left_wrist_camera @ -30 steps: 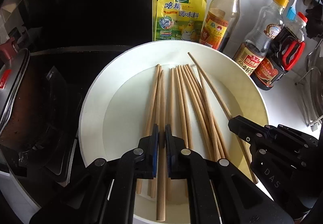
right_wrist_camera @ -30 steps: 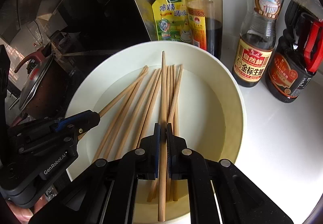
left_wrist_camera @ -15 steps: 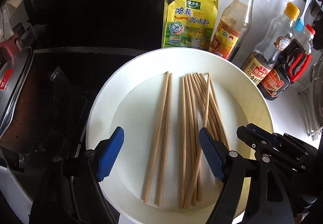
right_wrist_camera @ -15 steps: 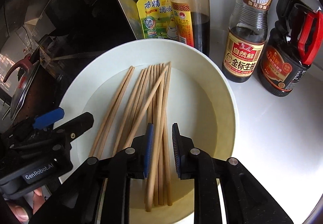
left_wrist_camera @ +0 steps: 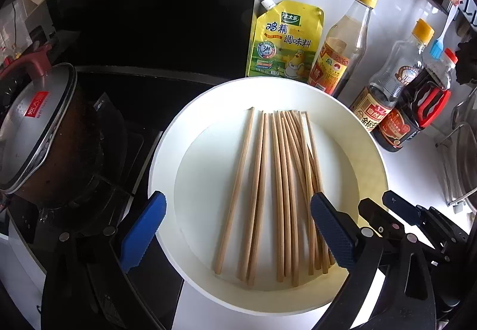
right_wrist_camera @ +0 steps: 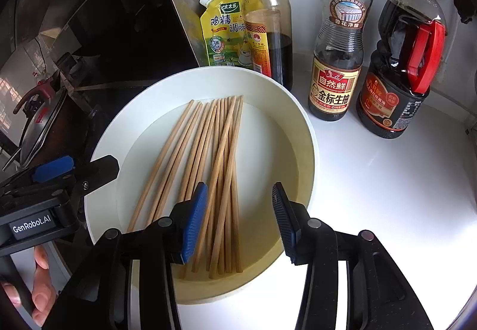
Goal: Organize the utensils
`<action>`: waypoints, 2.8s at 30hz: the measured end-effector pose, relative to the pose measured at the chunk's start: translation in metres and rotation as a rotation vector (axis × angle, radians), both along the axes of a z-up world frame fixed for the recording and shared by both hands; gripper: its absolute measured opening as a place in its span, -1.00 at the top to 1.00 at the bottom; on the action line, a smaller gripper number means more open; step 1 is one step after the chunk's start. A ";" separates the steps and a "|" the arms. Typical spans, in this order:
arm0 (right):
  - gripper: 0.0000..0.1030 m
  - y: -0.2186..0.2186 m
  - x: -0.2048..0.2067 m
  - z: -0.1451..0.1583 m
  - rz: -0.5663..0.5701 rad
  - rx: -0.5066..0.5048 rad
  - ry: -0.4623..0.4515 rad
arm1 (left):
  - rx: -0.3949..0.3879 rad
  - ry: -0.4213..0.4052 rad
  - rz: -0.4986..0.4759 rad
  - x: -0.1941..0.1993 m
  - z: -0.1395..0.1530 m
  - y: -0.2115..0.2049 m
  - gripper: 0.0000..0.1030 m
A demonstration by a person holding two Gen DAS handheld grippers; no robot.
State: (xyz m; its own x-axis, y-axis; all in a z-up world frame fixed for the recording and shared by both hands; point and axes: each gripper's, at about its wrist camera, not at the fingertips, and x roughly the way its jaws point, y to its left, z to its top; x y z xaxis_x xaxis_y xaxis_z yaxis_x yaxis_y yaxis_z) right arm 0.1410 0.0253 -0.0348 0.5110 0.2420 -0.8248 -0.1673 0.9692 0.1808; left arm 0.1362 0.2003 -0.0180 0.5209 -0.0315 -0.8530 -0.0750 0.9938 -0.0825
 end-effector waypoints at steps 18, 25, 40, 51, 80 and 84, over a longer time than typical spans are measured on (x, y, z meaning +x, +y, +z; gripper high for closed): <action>0.07 -0.003 -0.020 0.015 0.011 -0.006 -0.015 | 0.033 -0.023 0.038 -0.021 0.014 -0.005 -0.86; 0.07 -0.005 -0.028 0.019 0.010 -0.011 -0.023 | 0.047 -0.020 0.053 -0.028 0.018 -0.009 -0.88; 0.05 -0.010 -0.039 0.026 0.017 -0.006 -0.032 | 0.087 -0.003 0.079 -0.037 0.021 -0.015 -0.88; 0.05 -0.014 -0.043 0.027 0.017 -0.002 -0.034 | 0.092 0.001 0.069 -0.041 0.024 -0.021 -0.88; 0.05 -0.011 -0.045 0.027 0.037 0.004 -0.041 | 0.118 -0.023 0.055 -0.043 0.029 -0.022 -0.88; 0.05 -0.013 -0.046 0.028 0.034 0.007 -0.041 | 0.120 -0.017 0.051 -0.043 0.028 -0.024 -0.88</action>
State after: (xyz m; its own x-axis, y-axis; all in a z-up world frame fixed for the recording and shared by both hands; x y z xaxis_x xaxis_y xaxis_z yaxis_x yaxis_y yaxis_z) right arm 0.0952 0.0121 -0.0072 0.5357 0.2657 -0.8015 -0.2079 0.9615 0.1799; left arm 0.0933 0.1765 0.0100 0.5333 0.0973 -0.8403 -0.1254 0.9915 0.0352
